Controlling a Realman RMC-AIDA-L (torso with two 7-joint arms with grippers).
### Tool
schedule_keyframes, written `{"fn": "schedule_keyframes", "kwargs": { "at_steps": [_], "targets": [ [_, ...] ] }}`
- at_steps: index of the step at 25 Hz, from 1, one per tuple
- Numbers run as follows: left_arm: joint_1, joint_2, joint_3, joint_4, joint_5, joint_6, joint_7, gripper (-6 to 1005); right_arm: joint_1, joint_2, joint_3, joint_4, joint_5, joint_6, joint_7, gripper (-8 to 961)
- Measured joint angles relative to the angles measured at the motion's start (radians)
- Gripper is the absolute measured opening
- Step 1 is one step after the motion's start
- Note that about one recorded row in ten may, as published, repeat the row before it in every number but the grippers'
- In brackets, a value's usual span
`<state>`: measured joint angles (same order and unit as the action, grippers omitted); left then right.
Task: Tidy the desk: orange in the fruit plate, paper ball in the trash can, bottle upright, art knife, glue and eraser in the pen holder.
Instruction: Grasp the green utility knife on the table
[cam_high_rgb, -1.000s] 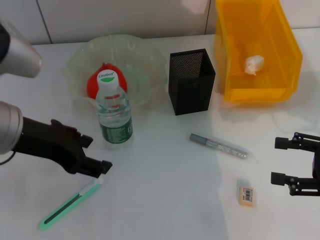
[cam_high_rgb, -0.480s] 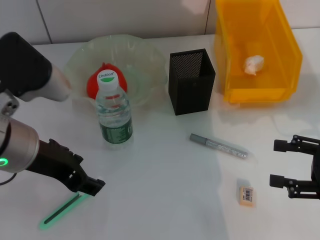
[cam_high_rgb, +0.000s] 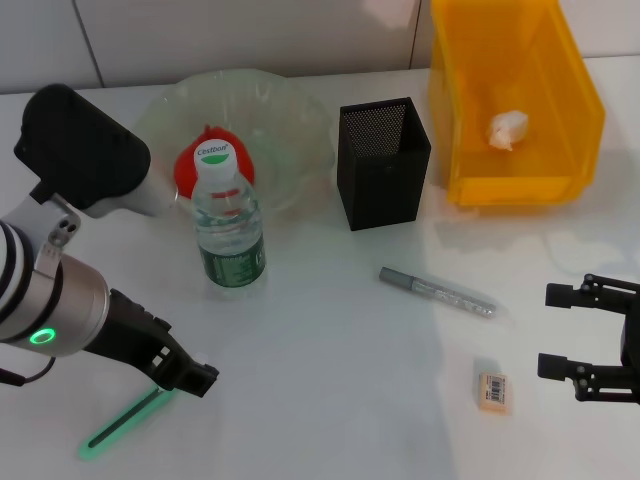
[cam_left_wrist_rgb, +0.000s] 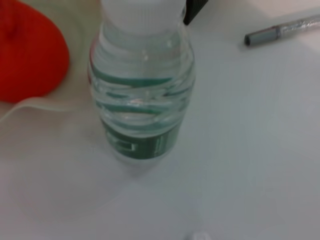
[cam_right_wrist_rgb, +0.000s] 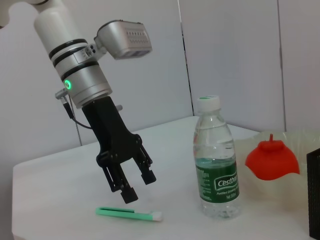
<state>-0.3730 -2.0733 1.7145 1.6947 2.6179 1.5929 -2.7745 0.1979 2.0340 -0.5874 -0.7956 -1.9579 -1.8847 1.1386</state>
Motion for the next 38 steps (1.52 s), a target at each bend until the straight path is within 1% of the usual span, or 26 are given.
{"fn": "schedule_keyframes", "kwargs": {
  "at_steps": [5,16,19,22,25,30,38],
  "targets": [
    [0.002,-0.001,0.04,-0.007,0.026,-0.01,-0.01,766,0.001,0.0,0.0,0.0,0.0,0.004,0.0,797],
    [-0.026,0.001,0.067,-0.078,0.031,-0.04,-0.002,765,0.003,0.0,0.0,0.002,0.0,0.006,-0.002,797],
    [-0.03,0.003,0.074,-0.086,0.031,-0.026,-0.002,764,0.001,0.0,0.0,0.003,0.0,0.006,-0.002,797],
    [-0.02,0.005,0.074,-0.078,0.032,0.003,0.007,764,0.0,0.0,0.0,0.004,0.0,0.006,-0.002,797],
    [-0.001,0.006,0.074,-0.067,0.064,0.027,0.013,727,0.0,0.001,0.0,0.004,0.0,0.006,-0.002,797],
    [0.005,0.004,0.066,-0.065,0.083,0.029,0.02,665,0.0,0.001,-0.002,0.004,0.0,0.005,-0.002,797],
    [-0.007,0.003,0.058,-0.1,0.085,0.026,0.028,662,0.0,0.003,-0.003,0.004,-0.001,0.002,-0.002,797]
  ]
}}
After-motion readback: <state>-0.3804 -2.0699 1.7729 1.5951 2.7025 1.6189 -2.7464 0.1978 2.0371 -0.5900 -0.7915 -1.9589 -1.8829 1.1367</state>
